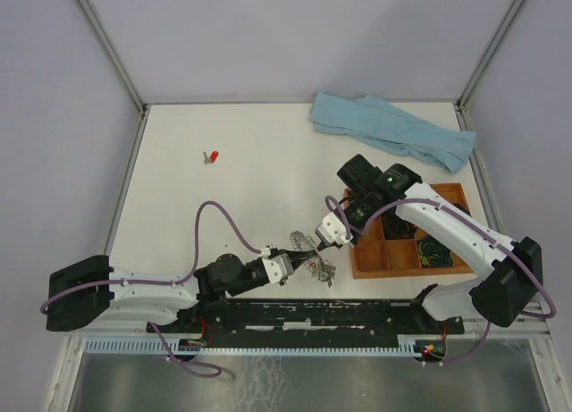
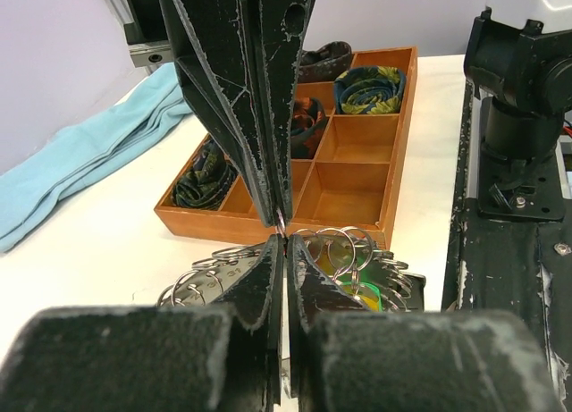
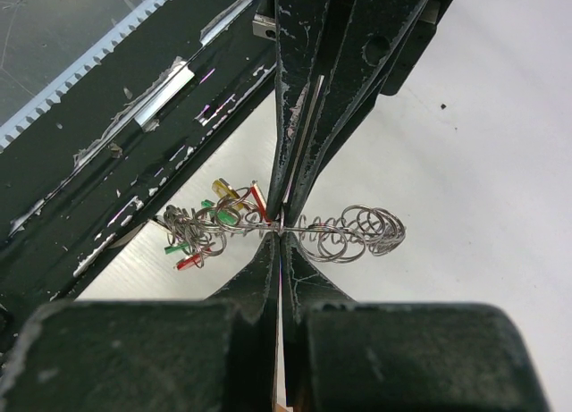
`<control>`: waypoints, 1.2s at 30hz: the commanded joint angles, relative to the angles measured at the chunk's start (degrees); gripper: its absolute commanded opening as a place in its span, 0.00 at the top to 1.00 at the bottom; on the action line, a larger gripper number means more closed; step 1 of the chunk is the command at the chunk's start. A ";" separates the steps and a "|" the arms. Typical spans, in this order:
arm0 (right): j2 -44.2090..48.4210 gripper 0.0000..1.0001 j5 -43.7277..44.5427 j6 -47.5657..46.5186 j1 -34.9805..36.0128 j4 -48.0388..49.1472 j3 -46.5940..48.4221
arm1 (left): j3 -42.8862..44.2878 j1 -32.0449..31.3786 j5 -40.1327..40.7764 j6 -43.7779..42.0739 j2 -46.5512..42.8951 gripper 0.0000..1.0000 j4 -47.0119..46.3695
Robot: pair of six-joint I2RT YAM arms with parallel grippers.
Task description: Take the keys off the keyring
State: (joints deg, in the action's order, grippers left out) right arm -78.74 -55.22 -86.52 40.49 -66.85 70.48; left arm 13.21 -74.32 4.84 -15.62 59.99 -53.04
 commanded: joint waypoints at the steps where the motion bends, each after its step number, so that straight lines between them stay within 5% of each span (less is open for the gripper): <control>1: 0.23 0.99 -3.83 0.71 0.41 0.87 0.55 | 1.15 0.38 2.10 1.01 -0.58 0.97 -4.47; 36: -1.64 0.88 -1.89 9.43 0.08 4.57 1.49 | 6.79 12.51 -10.86 16.15 -5.30 0.97 10.92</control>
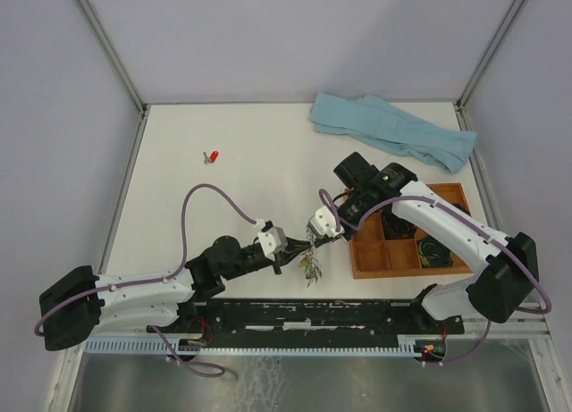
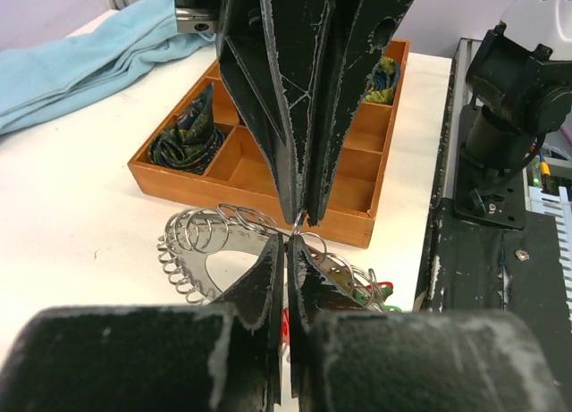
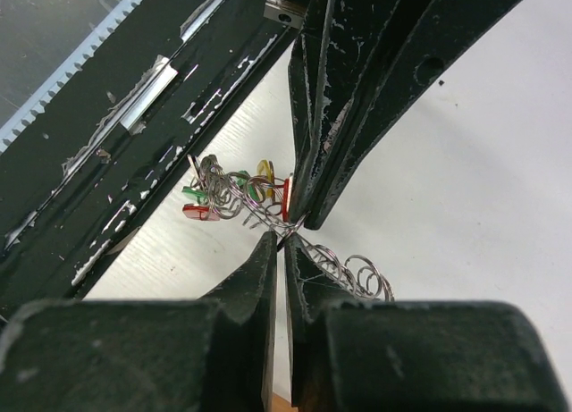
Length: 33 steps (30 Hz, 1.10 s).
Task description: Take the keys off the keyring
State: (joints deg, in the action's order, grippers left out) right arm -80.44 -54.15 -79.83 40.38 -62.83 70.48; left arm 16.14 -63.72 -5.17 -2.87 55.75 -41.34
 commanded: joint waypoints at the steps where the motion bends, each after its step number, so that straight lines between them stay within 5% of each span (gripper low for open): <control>1: -0.01 0.88 -2.79 3.61 0.15 1.17 1.44 | 4.22 2.24 -1.31 3.65 -1.14 0.97 -0.18; 20: -0.98 0.80 1.08 20.37 -0.52 11.69 1.19 | 13.73 5.52 -7.66 7.41 -2.73 0.97 17.39; 27: -1.56 0.99 1.85 21.21 -0.64 11.30 1.84 | 16.30 6.02 -9.29 7.68 -3.09 0.97 21.17; 33: -0.95 0.99 -2.53 23.31 -1.84 12.34 1.91 | 13.80 6.27 -8.58 9.62 -6.34 0.92 16.65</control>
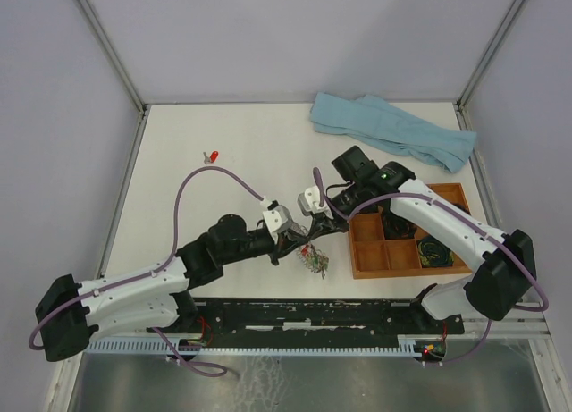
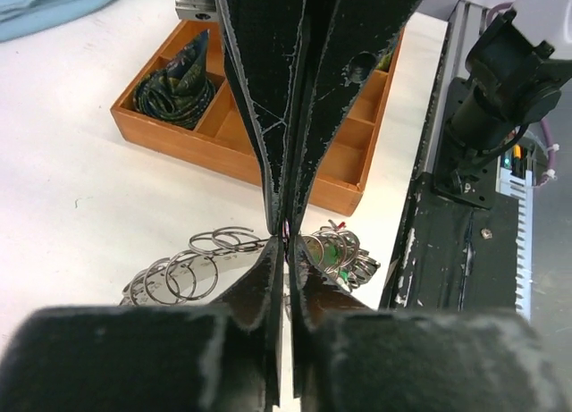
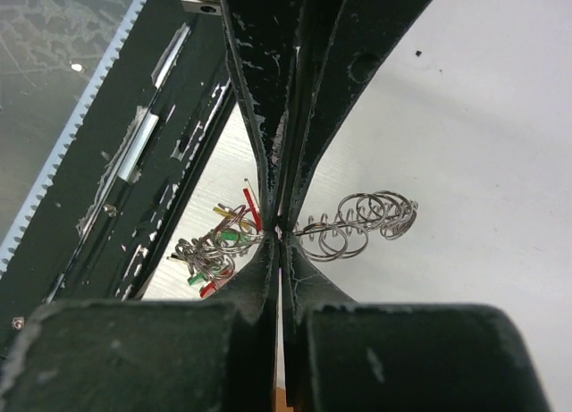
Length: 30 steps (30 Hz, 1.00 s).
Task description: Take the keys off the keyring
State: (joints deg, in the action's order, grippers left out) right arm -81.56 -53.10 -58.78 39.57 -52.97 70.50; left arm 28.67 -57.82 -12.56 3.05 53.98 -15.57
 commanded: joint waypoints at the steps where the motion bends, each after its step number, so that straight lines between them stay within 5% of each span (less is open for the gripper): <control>1: 0.48 0.99 -5.07 3.11 -1.55 3.00 1.70 | -0.08 0.44 -0.57 4.57 -5.91 0.84 -11.07; 4: 1.29 0.99 -10.65 7.41 -3.54 5.64 0.83 | -5.27 0.59 1.31 7.63 -11.06 0.61 -18.44; 7: 2.53 0.99 -15.89 14.30 -4.71 12.01 -1.31 | -10.14 0.60 2.75 9.68 -15.70 0.54 -25.56; 14: 4.21 0.99 -23.80 30.05 -5.37 28.41 -6.24 | -15.74 0.60 3.16 9.15 -17.40 0.55 -33.63; 30: 4.28 0.99 -26.61 25.85 -5.77 25.54 -6.14 | -13.15 4.08 -2.78 9.01 -12.58 0.62 -31.95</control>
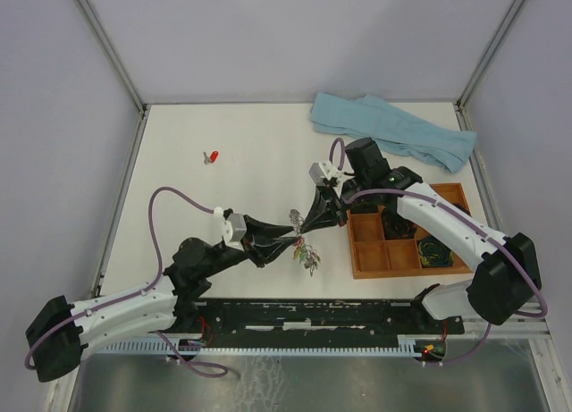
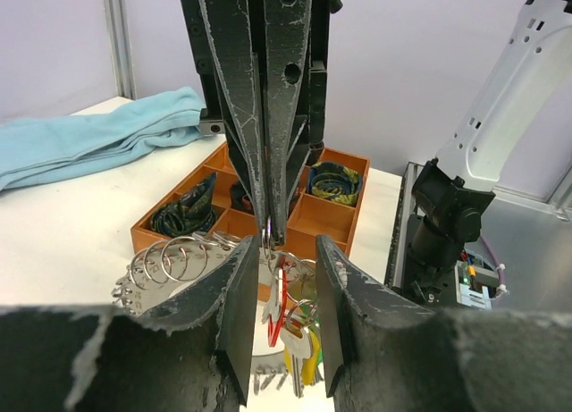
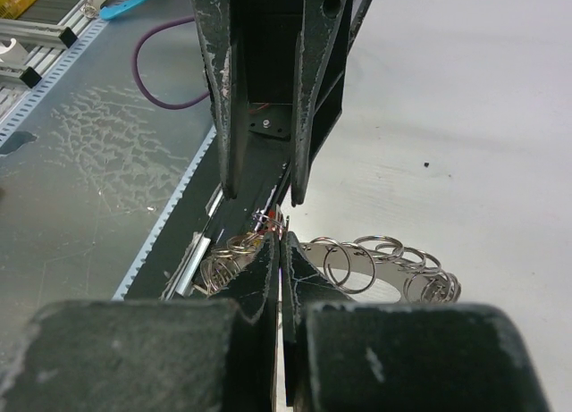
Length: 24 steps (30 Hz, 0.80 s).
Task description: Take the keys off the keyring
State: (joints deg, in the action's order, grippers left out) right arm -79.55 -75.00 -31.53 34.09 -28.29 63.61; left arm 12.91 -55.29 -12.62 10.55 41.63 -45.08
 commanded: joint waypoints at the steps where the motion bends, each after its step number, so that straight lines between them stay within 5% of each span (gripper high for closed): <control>1: 2.27 0.99 -4.78 -1.76 -0.33 0.53 0.78 | 2.69 2.02 -3.29 2.01 -0.19 0.62 -2.51; 13: 2.27 0.99 -5.15 -4.49 -0.33 -2.05 1.24 | 3.92 6.22 -11.68 7.34 5.34 0.64 -6.00; 19: 2.15 0.99 -5.32 -5.19 -0.34 -2.71 1.38 | 4.54 6.98 -12.78 8.23 7.25 0.80 -6.55; 24: 2.13 0.99 -5.33 -5.38 -0.26 -2.91 1.47 | 4.76 7.44 -13.79 8.54 8.52 0.81 -6.59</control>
State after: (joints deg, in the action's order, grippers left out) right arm -79.55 -75.96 -35.88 33.95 -32.12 63.61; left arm 15.29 -48.42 -24.23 16.10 49.50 -48.34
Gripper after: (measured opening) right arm 0.012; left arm 0.195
